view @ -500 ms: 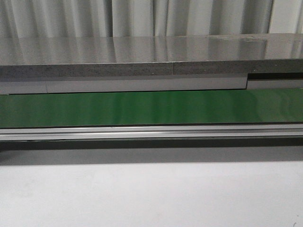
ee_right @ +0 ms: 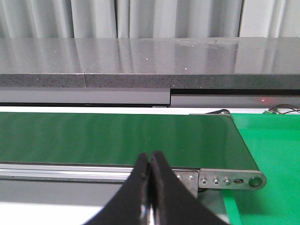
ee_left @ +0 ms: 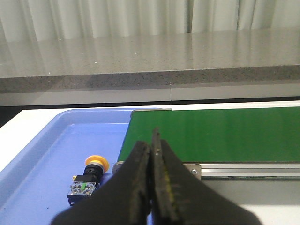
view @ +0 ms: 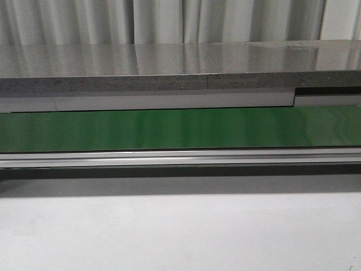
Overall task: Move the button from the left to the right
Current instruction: 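Move the left gripper toward the yellow-capped button in the blue tray, then lower the open left gripper around the yellow-capped button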
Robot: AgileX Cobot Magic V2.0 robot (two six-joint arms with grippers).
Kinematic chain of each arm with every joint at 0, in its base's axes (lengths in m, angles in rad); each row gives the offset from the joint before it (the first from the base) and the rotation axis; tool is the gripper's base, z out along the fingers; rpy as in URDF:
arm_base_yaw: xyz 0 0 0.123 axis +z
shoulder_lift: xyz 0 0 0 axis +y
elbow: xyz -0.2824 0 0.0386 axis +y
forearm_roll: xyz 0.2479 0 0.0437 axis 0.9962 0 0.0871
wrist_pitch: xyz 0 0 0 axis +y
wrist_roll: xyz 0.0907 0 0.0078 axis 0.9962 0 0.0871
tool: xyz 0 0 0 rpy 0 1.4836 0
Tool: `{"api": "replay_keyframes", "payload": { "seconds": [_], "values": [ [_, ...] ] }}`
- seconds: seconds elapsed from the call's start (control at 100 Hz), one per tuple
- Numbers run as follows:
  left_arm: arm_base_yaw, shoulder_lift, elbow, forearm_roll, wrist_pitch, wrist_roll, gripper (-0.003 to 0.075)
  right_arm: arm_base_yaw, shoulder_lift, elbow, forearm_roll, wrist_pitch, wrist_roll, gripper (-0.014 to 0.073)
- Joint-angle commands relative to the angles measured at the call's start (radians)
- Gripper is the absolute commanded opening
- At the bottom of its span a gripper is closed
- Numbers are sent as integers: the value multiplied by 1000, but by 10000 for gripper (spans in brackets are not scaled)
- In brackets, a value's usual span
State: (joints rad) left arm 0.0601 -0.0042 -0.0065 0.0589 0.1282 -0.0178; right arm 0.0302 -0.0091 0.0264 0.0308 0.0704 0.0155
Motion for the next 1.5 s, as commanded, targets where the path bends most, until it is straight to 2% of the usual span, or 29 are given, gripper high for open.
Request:
{"api": "replay_keyframes", "payload": {
  "seconds": [0.0, 0.15, 0.27, 0.35, 0.51, 0.72, 0.96, 1.03, 1.23, 1.49],
  "values": [
    [-6, -35, 44, -1, -79, -13, -19, 0, -17, -17, -11, -84, -2, -68],
    [-6, -35, 35, -12, -85, -13, -19, 0, -17, -17, -11, -84, -2, -68],
    [-6, -25, 3, -104, -83, -13, -19, 0, -17, -17, -11, -84, -2, -68],
    [-6, -2, -36, -183, -40, -13, -19, 0, -17, -17, -11, -84, -2, -68],
    [-6, 92, -146, -219, 31, -13, -19, 0, -17, -17, -11, -84, -2, -68],
    [-6, 260, -368, -207, 243, -13, -19, 0, -17, -17, -11, -84, -2, -68],
    [-6, 490, -614, -70, 646, -13, -19, 0, -17, -17, -11, -84, -2, -68],
    [-6, 549, -664, -43, 719, -13, -19, 0, -17, -17, -11, -84, -2, -68],
    [-6, 645, -695, -48, 713, -13, -19, 0, -17, -17, -11, -84, -2, -68],
    [-6, 675, -695, -48, 713, -13, -19, 0, -17, -17, -11, -84, -2, -68]
  ]
}}
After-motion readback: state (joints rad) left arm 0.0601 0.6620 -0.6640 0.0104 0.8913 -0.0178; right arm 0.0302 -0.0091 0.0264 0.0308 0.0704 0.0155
